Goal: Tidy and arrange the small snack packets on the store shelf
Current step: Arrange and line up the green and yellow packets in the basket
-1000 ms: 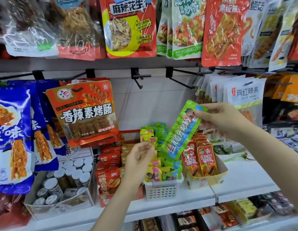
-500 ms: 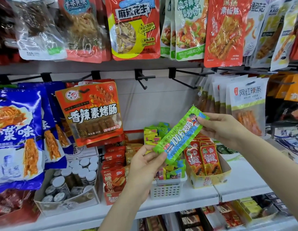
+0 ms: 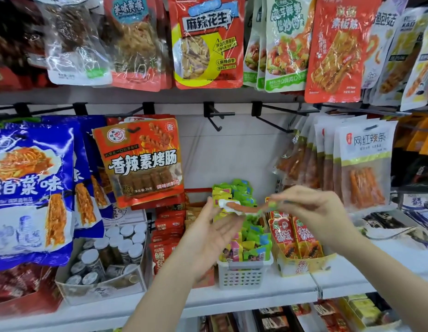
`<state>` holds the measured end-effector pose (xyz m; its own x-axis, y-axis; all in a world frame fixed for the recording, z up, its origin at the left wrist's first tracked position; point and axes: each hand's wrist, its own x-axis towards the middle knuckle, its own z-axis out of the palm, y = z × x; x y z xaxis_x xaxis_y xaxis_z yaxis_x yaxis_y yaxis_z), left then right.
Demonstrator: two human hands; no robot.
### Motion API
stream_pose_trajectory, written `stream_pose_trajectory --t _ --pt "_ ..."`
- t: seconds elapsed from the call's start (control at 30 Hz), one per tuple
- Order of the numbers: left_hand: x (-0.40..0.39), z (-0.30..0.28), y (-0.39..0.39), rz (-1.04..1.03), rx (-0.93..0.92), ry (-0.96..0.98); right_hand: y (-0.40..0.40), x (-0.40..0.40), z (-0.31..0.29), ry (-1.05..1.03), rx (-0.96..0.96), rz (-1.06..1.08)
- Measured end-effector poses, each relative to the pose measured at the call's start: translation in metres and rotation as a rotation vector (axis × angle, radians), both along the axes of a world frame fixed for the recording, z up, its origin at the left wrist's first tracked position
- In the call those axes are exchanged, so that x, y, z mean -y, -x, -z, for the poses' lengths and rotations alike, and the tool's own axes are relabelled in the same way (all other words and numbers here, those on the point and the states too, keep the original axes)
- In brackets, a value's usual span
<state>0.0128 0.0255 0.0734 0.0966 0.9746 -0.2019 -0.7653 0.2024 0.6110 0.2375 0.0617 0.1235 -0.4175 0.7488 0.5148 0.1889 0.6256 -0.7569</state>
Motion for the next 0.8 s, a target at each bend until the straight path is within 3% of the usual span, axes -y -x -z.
stream_pose_trajectory --t 0.13,0.27,0.37,0.43,0.53,0.63,0.8 --pt "-0.012 -0.001 0.007 -0.101 -0.359 -0.085 0.009 0.013 0.022 -0.022 0.114 -0.178" --pt "-0.015 0.0 0.016 -0.204 -0.651 -0.084 0.012 0.015 0.04 -0.041 0.306 -0.214" --pt "-0.014 -0.002 0.021 -0.267 -0.799 -0.101 0.011 0.012 0.047 0.157 0.396 -0.35" --pt "-0.011 -0.004 0.021 -0.276 -0.884 -0.135 0.014 0.013 0.048 0.428 0.208 -0.428" --pt "-0.004 -0.007 0.013 -0.193 -1.011 -0.184 0.034 0.014 0.044 0.678 -0.266 -0.167" --pt "0.003 -0.011 0.0 -0.075 -0.989 -0.229 0.054 0.013 0.039 0.616 -0.273 0.143" --pt "0.01 -0.024 -0.006 -0.119 -0.92 -0.295 0.063 0.017 0.033 0.491 -0.332 0.217"
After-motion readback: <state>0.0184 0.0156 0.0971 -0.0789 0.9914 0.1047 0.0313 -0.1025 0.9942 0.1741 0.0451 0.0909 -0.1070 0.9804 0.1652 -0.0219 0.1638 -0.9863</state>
